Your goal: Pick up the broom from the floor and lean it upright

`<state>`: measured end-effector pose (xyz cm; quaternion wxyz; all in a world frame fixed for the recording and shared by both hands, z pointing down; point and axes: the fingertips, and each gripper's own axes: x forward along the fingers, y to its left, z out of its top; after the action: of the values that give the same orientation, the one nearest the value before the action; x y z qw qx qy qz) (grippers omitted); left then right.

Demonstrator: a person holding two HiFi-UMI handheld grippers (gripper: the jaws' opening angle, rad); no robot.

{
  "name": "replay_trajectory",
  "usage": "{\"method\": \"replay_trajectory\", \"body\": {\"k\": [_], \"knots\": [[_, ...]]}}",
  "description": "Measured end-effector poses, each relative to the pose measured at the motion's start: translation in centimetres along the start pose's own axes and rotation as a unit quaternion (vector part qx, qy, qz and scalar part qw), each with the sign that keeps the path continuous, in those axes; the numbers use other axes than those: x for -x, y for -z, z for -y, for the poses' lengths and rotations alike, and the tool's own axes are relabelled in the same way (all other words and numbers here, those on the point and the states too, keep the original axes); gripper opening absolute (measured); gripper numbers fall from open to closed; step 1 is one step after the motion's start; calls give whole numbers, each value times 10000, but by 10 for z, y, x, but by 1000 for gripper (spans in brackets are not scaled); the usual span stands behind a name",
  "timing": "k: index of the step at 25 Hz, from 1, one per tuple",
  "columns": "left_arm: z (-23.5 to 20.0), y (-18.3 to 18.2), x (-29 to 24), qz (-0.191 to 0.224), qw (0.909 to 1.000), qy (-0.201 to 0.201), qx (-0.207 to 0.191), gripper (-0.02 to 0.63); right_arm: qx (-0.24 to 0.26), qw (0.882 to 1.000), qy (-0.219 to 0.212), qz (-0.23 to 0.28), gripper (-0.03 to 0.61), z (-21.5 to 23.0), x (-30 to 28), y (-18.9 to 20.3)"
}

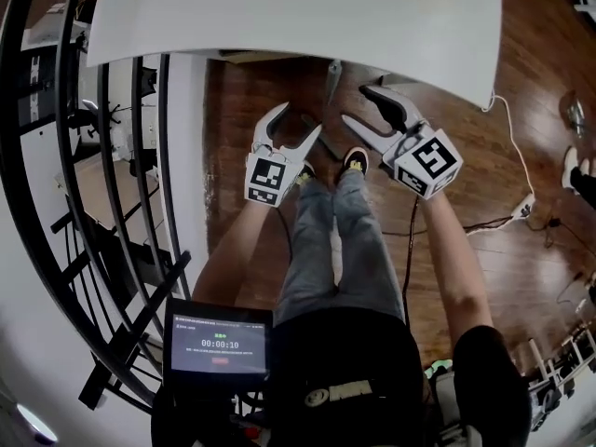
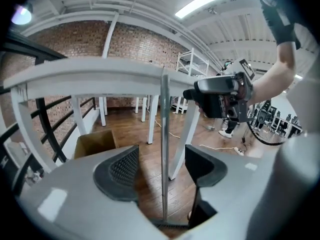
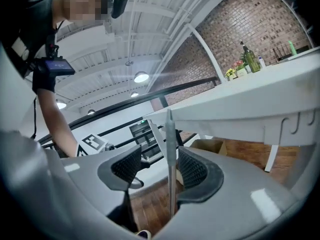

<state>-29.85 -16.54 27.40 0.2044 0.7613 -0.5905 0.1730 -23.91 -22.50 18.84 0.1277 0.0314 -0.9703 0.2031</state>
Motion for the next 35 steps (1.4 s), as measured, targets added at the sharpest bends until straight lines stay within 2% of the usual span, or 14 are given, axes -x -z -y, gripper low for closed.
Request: {"method": "replay_trajectory", "body": {"k": [3,6,8,11,12,13,14,17,19,22,25,35], "knots": [[15,-38,55,287,9995,93,-126,299,65,9999,-43,-117,236,-36,24,-13],[41,-88,120,501,9984,119,240,284,39,9999,-87,-70,236,-87,57,-42],[59,-133,158,832,9960,228,246,284,157,9997,-129,154,236,-121,76,-81],[74,-202,206,1483,9883,356,-53,269,395,9974,-28,598,235,-157,92,-142],[78,-219,219,1631,9858,383,-105,136,464,9961,93,749,220,-161,95,-158],[81,-231,230,1714,9843,402,-140,15,537,9942,239,905,113,-164,98,-170],[82,-240,240,1741,9838,390,-179,15,601,9922,374,1030,3,-167,98,-179],[77,-259,256,1862,9823,85,-174,17,567,9902,559,1146,3,-176,93,-191],[71,-273,256,2150,9765,-168,-55,17,483,9902,563,1181,3,-178,94,-192],[64,-276,255,2315,9720,-390,65,17,569,9900,469,1200,3,-186,91,-194],[60,-283,254,2353,9707,-475,100,17,712,9890,392,1232,3,-187,87,-202],[64,-285,255,2340,9708,-515,77,17,830,9848,538,1428,5,-186,81,-221]]}}
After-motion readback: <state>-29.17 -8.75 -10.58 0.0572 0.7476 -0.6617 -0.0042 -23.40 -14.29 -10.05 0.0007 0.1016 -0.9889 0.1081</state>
